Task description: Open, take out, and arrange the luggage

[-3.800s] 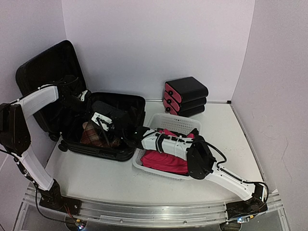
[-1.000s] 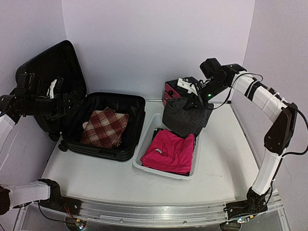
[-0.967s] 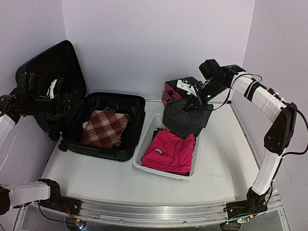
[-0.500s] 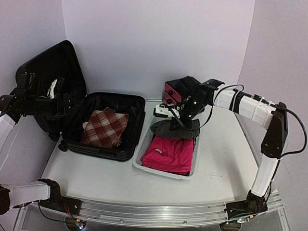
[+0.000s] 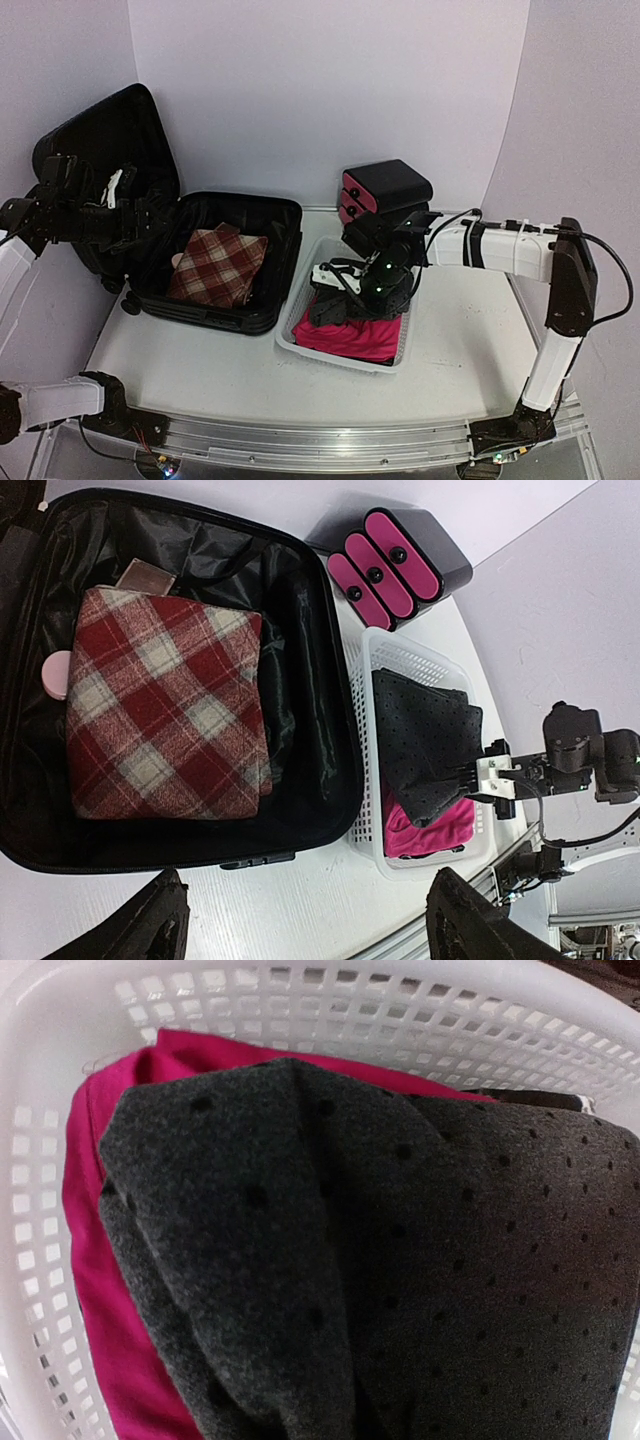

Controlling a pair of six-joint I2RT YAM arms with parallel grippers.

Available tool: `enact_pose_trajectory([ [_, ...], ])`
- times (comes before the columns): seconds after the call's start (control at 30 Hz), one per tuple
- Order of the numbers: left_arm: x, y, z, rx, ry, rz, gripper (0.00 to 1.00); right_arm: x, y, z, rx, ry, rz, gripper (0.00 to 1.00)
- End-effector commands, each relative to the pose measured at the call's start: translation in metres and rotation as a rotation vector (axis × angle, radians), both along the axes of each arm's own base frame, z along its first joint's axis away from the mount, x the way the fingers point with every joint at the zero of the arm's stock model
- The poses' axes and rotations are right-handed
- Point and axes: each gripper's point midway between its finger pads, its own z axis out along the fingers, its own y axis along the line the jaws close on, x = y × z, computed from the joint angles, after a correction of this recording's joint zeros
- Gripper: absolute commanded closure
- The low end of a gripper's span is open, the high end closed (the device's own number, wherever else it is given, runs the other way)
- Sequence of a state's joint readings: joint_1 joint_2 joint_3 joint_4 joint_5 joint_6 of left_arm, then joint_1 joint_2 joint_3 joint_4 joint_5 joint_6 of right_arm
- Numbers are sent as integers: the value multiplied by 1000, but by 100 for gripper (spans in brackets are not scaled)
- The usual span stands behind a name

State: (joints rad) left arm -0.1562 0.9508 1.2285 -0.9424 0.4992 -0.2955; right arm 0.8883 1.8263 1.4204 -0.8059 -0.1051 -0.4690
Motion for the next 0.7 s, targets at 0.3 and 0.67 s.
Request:
enact_pose_trajectory([
  [0.3, 5, -2, 1, -6, -22, -9, 18, -5, 26, 46, 251, -39, -174, 99],
  [0.67, 3, -3, -13, -6, 10, -11, 18, -29, 22, 3, 287, 84, -221, 65],
])
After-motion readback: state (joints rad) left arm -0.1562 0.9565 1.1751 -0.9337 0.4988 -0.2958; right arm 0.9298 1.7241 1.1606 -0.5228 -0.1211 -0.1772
